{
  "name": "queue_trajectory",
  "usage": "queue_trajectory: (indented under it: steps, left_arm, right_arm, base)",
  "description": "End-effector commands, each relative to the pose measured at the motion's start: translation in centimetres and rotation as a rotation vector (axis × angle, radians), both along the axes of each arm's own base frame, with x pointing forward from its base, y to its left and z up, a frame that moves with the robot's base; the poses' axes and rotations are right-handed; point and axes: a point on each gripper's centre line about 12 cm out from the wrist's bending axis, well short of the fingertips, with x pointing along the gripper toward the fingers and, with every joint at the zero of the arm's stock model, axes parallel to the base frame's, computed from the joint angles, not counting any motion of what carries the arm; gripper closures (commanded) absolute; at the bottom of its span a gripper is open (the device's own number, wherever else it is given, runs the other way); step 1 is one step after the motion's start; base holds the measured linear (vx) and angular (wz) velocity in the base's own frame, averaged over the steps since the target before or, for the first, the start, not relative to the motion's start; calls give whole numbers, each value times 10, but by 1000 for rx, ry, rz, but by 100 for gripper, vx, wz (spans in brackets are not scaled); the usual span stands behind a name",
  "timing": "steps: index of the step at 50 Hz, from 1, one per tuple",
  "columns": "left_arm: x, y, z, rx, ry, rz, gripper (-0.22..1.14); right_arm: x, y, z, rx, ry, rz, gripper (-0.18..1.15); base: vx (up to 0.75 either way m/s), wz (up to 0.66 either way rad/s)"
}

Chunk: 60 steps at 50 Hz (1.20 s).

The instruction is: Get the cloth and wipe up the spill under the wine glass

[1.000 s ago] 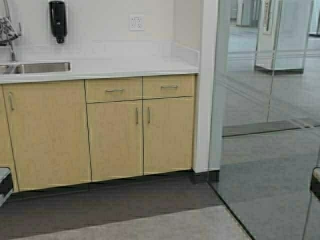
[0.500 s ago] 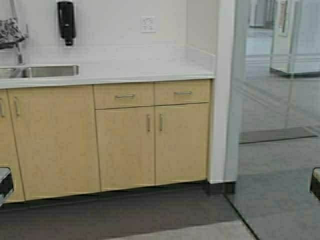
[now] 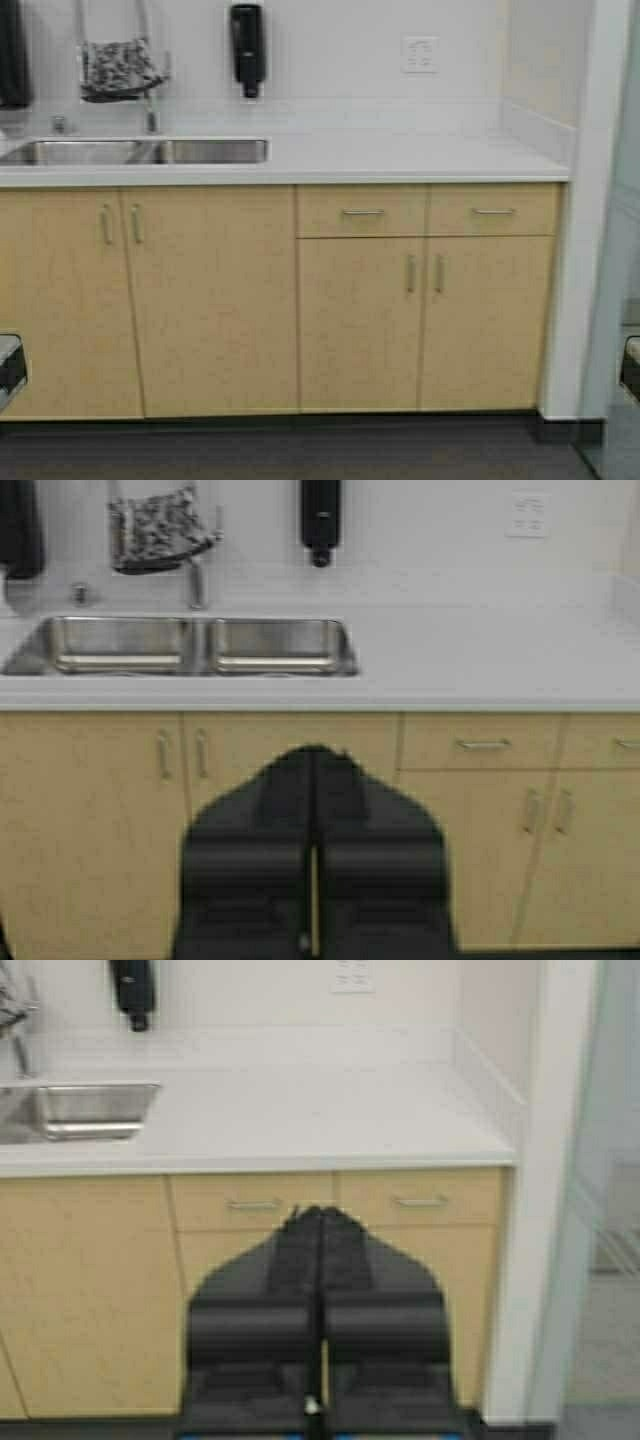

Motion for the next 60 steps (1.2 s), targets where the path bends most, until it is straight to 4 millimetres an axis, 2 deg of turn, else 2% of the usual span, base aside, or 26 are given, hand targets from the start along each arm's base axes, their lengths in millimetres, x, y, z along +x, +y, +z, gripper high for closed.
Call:
queue_trajectory:
  steps: [1, 11, 44, 60]
  left_arm:
    - [2, 0, 1, 1, -6, -1, 89]
    - [2, 0, 0, 4, -5, -1, 89]
    - [4, 0, -3, -5, -1, 0, 89]
    - [4, 0, 3, -17, -35, -3, 89]
  right_arm:
    - [1, 1, 11, 4, -34, 7, 92]
    - [0, 9, 10, 0, -34, 44, 92]
    - [-2, 9, 4, -2, -22, 44, 92]
    - [-2, 8, 6, 1, -28, 43, 92]
  base:
    - [38, 31]
    - [38, 27]
    - [38, 24]
    - [37, 21]
